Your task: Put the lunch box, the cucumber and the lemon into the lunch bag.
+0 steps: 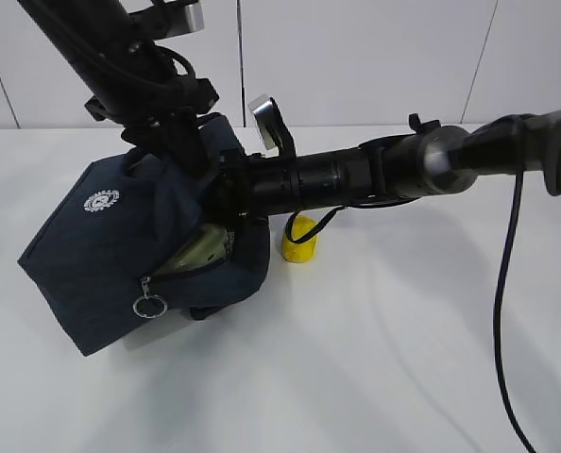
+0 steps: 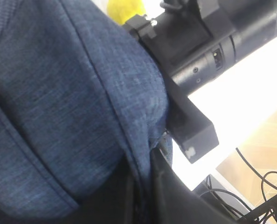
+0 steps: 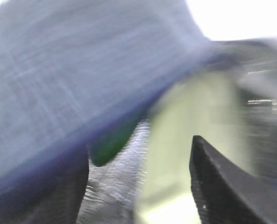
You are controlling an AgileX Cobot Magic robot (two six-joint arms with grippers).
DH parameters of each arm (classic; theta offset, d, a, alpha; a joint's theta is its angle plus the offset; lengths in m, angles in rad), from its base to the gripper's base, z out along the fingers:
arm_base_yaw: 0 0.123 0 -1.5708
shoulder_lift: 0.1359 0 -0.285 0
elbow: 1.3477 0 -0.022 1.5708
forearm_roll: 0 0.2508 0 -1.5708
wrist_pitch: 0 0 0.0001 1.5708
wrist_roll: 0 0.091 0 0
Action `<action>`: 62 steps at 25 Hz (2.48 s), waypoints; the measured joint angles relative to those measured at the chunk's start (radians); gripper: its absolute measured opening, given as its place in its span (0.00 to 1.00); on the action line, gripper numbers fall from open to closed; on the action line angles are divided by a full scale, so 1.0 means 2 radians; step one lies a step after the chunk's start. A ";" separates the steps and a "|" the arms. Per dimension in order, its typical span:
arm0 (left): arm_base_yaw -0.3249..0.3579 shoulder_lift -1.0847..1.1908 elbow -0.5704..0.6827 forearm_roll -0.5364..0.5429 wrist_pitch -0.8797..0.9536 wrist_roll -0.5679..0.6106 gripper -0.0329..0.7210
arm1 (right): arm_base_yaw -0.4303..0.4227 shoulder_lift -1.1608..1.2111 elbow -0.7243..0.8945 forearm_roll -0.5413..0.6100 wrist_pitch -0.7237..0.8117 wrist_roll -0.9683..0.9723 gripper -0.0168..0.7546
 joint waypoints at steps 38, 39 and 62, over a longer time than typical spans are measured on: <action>0.000 0.000 0.000 -0.005 0.008 0.000 0.05 | -0.016 -0.106 -0.003 -0.594 -0.149 0.406 0.65; 0.000 0.000 0.000 -0.005 0.008 0.001 0.05 | -0.013 -0.106 -0.003 -0.604 -0.155 0.420 0.65; 0.000 0.000 0.000 -0.005 0.010 0.008 0.05 | -0.008 -0.074 -0.019 -0.626 -0.194 0.488 0.65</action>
